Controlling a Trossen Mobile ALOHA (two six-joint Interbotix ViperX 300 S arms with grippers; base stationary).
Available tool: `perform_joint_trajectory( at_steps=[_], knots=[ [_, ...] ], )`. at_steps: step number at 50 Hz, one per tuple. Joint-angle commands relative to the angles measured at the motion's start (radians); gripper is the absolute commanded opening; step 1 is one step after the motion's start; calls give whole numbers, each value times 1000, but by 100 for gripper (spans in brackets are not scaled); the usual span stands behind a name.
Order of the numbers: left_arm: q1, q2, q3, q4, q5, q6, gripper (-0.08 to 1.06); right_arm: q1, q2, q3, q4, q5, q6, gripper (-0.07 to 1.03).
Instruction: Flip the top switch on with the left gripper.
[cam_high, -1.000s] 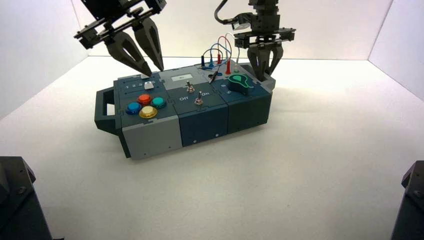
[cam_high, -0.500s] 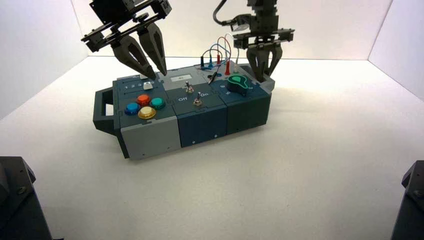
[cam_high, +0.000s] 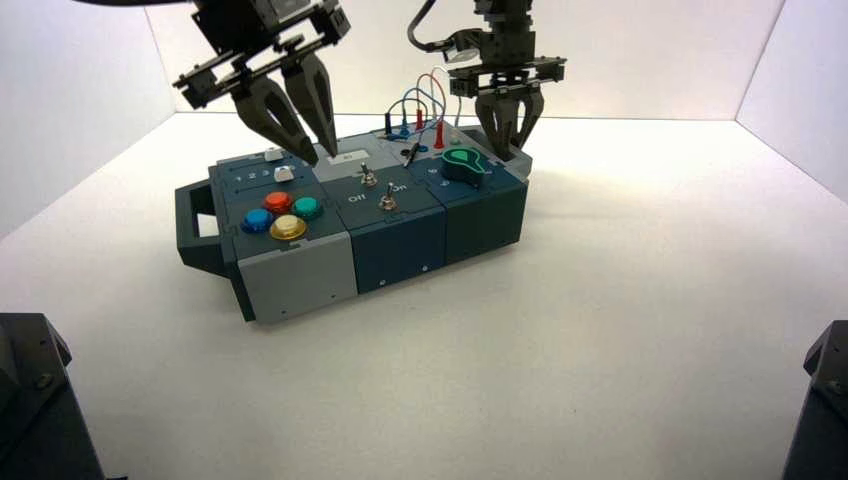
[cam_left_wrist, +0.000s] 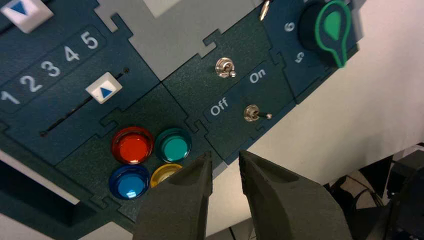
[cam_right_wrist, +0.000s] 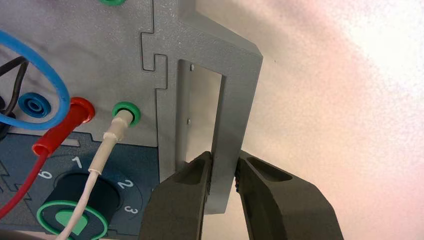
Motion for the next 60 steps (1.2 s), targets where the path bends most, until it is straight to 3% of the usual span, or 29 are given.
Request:
perform_joint_trajectory(
  at_steps=[1,13,60],
  knots=[
    [-6,5,-25,-2,-8,5,21,60,-23,-20,20,6,-28,-2],
    [-9,58,-63,-2,-11,25,-3,60,-25,-20,20,6,-28,-2],
    [-21,230,-198,-6,-11,20,-3,60,-18,-18,18,5,-38,-2]
  ],
)
